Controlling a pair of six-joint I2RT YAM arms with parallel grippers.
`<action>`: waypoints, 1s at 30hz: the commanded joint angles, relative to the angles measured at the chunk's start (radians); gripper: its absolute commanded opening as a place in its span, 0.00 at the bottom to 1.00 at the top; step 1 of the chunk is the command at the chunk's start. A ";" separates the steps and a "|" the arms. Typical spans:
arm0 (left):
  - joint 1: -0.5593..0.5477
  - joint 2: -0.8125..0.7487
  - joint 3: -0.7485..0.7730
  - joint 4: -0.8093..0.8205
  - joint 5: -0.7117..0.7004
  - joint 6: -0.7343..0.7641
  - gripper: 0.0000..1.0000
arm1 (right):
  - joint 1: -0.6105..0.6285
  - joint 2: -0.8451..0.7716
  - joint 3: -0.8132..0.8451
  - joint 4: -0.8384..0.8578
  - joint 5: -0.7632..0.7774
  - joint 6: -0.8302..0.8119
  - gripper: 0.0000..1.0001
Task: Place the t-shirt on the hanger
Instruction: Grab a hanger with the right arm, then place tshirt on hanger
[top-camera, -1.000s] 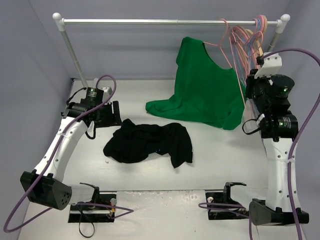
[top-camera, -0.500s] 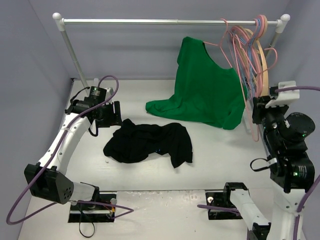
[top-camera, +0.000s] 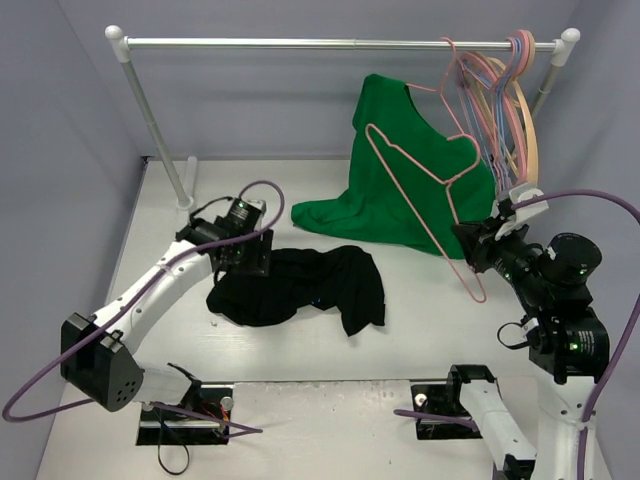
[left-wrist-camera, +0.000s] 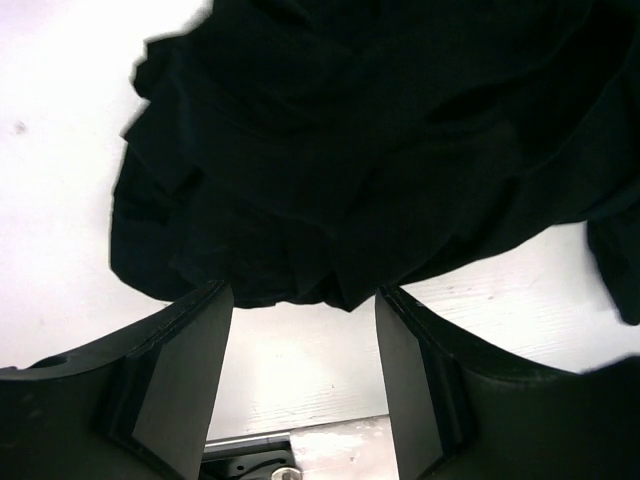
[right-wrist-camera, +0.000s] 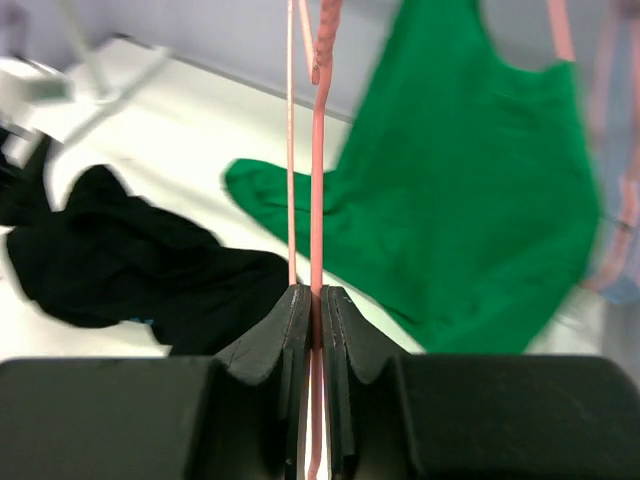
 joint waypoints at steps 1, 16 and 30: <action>-0.055 -0.061 -0.050 0.093 -0.114 -0.029 0.58 | 0.005 0.030 -0.031 0.155 -0.203 0.048 0.00; -0.071 0.018 -0.076 0.265 -0.217 -0.038 0.58 | 0.077 0.105 -0.148 0.271 -0.259 0.096 0.00; -0.069 0.127 -0.013 0.274 -0.269 0.014 0.11 | 0.252 0.202 -0.189 0.179 -0.107 0.024 0.00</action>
